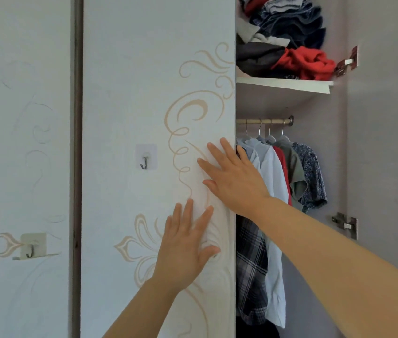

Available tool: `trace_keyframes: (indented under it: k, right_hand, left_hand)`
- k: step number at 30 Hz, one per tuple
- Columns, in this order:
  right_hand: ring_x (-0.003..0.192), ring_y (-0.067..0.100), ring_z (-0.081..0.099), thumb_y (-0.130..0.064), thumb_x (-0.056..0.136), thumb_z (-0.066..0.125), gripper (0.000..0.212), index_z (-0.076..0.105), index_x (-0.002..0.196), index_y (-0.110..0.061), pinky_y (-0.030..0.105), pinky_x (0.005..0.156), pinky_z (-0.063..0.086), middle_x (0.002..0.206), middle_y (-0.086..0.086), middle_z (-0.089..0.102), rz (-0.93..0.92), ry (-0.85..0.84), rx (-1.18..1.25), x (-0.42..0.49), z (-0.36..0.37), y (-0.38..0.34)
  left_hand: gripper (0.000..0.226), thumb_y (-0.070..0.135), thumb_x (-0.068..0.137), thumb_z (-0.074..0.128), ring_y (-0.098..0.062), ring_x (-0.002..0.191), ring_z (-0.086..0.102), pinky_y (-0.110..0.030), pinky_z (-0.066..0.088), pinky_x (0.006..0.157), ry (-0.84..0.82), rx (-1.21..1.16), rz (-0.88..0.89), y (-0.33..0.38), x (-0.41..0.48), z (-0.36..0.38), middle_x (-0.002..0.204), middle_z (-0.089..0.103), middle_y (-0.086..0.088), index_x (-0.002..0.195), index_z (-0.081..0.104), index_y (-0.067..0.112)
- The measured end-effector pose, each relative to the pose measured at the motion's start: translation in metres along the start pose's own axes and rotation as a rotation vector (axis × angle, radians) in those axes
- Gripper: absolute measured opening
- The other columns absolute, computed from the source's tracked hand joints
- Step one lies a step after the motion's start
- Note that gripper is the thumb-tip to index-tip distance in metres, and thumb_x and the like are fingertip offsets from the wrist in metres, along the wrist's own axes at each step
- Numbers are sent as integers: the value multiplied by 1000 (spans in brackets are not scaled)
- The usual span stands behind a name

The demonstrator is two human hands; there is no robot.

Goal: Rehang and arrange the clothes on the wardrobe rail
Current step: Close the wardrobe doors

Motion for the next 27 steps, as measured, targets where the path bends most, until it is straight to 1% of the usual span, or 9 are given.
trace_keyframes:
  k: [2, 6, 9, 13, 17, 21, 24, 25, 27]
  right_hand:
    - [144, 28, -8, -42, 98, 31, 53, 22, 147, -24, 44, 114, -5, 157, 5, 5, 15, -37, -13, 3, 11, 5]
    - [144, 31, -2, -41, 97, 36, 54, 24, 146, -24, 46, 114, -1, 156, 7, 10, 58, -48, -16, 9, 31, 12]
    - [144, 29, -7, -43, 97, 33, 56, 15, 148, -26, 44, 113, -8, 157, 4, 1, 95, -99, -52, 13, 49, 18]
    - [143, 27, -10, -43, 98, 33, 59, 7, 149, -30, 44, 113, -7, 157, 2, -6, 134, -142, -65, 19, 72, 24]
    - [144, 29, -4, -39, 97, 40, 59, 11, 148, -30, 47, 114, 0, 157, 4, 1, 153, -137, -37, 25, 91, 28]
    - [144, 26, -6, -40, 98, 36, 61, 2, 148, -32, 45, 115, 0, 157, 1, -7, 185, -195, -58, 29, 111, 32]
    - [144, 23, -8, -40, 98, 35, 62, -3, 148, -33, 44, 115, 0, 157, -1, -10, 209, -232, -60, 30, 127, 33]
    - [144, 23, -8, -40, 99, 34, 62, -3, 148, -33, 43, 115, 0, 157, -1, -11, 220, -237, -48, 31, 132, 33]
    - [144, 22, -8, -38, 99, 33, 60, -1, 148, -33, 43, 116, 0, 157, -1, -9, 244, -224, -8, 31, 138, 32]
  left_hand:
    - [67, 78, 78, 3, -22, 137, -27, -36, -13, 109, -12, 3, 13, -5, 8, 11, 150, -22, 4, 133, -25, 53]
    - [68, 70, 87, 19, -27, 141, 0, -54, 7, 107, 24, 88, 40, -18, 20, 34, 155, 7, -5, 145, 8, 38]
    - [65, 67, 88, 21, -30, 140, 10, -57, 7, 110, 60, 138, 92, -30, 27, 50, 155, 12, -3, 144, 22, 33]
    - [67, 64, 84, 30, -31, 141, 9, -57, 7, 105, 73, 177, 115, -41, 38, 70, 154, 14, -4, 142, 29, 31]
    - [67, 61, 81, 33, -30, 140, 7, -59, 9, 105, 119, 186, 107, -46, 49, 86, 153, 18, -6, 139, 35, 28]
    - [69, 56, 78, 37, -28, 143, -1, -59, 7, 106, 149, 200, 96, -55, 58, 99, 156, 3, -4, 139, 31, 25]
    - [73, 52, 73, 58, -31, 139, 16, -61, 15, 103, 180, 222, 111, -59, 64, 105, 153, 17, -7, 135, 35, 22]
    - [78, 50, 68, 67, -32, 137, 20, -61, 16, 102, 186, 230, 112, -61, 66, 106, 150, 22, -9, 134, 37, 21]
    - [86, 49, 61, 75, -33, 136, 22, -61, 15, 103, 201, 234, 110, -62, 68, 108, 148, 26, -10, 134, 40, 20]
Point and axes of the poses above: each hand's wrist, its own x-axis towards the middle knuckle, its own z-axis out of the palm, y = z × x, the point moved 4 cm from there along x, towards the middle knuckle
